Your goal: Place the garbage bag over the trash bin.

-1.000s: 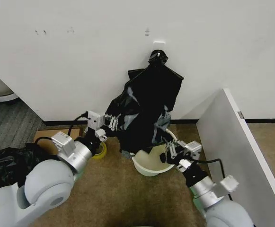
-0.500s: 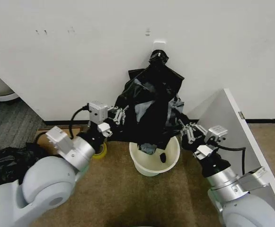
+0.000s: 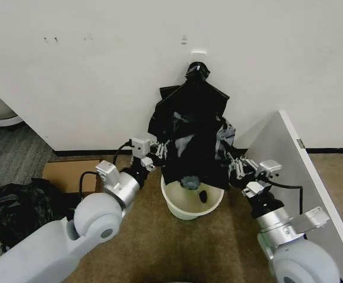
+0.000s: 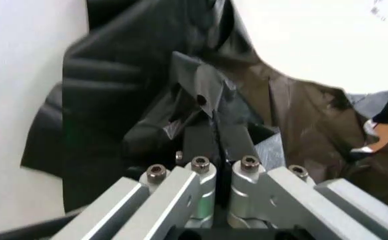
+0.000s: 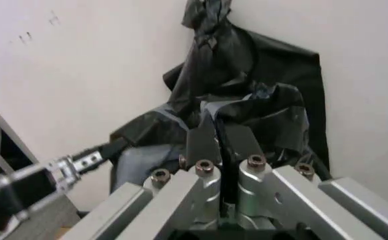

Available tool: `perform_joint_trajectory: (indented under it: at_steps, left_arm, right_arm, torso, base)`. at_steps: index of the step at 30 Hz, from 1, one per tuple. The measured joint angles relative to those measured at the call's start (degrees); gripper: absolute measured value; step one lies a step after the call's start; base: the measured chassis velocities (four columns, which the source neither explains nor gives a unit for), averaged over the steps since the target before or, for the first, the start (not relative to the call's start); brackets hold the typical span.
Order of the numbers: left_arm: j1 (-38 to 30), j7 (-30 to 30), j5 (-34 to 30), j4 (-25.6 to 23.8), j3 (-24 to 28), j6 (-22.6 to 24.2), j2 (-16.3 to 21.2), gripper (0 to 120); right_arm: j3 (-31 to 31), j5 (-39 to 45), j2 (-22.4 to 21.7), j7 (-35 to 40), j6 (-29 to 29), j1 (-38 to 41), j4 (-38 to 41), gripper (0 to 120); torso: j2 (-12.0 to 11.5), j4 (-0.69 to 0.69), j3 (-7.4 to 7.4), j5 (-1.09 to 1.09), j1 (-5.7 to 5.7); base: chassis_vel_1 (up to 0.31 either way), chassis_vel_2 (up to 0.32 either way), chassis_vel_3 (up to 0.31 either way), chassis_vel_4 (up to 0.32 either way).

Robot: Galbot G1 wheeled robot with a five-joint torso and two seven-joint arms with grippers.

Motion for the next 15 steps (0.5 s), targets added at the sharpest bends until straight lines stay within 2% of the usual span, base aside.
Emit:
perform_joint_trajectory:
  at_steps: [5, 15]
  left_arm:
    - [1.5, 0.0, 1.5, 1.2, 0.7, -0.5, -0.2, 0]
    - [6.3, -0.5, 3.0, -0.4, -1.2, -0.5, 0.7, 0]
  right_arm:
    - [-1.2, -1.4, 2.4, 0.2, 0.8, -1.9, -2.4, 0]
    - [-1.7, -3.7, 5.3, 1.2, 2.5, -5.9, -6.5, 0]
  torso:
    - [0.0, 0.00, 0.00, 0.01, 0.00]
    - [0.0, -0.01, -0.01, 0.01, 0.00]
  base:
    - [0.000, 0.000, 0.000, 0.000]
    - [0.000, 0.000, 0.000, 0.000]
